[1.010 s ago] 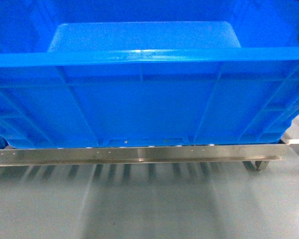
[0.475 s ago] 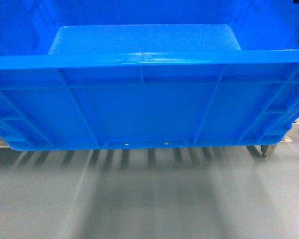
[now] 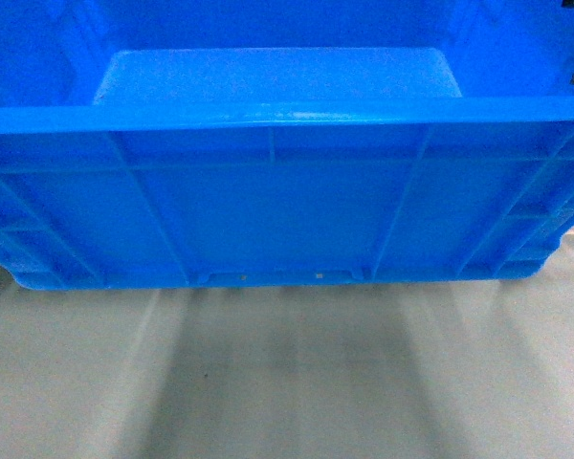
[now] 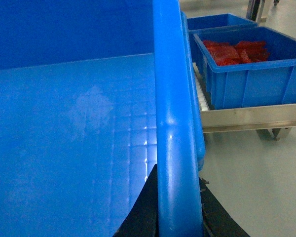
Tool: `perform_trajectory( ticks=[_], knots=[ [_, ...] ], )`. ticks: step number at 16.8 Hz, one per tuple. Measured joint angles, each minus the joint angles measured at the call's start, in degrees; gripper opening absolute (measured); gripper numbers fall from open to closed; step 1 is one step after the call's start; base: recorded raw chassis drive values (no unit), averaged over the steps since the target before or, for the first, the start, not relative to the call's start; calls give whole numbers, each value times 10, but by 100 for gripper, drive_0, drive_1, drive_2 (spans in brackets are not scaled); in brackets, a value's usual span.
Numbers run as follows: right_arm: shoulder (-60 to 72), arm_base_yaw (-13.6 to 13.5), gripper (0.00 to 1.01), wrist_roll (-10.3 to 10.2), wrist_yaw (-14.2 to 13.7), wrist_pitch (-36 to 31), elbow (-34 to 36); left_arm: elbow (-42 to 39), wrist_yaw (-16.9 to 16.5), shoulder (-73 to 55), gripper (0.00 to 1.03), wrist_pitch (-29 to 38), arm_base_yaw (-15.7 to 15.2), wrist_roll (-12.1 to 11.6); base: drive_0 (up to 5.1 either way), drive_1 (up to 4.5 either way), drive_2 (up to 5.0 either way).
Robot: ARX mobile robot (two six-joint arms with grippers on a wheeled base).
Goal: Place box next to blue box on left shelf
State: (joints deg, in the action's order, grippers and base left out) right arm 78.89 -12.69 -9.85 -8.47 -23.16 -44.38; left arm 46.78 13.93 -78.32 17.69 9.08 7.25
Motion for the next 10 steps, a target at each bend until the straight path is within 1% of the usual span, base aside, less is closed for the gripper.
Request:
perform_trajectory(
  ticks=[10],
  knots=[
    [0,0,7,0,-1,-1,0,0,0,0,18,1,0,0,0,0,0]
  ],
)
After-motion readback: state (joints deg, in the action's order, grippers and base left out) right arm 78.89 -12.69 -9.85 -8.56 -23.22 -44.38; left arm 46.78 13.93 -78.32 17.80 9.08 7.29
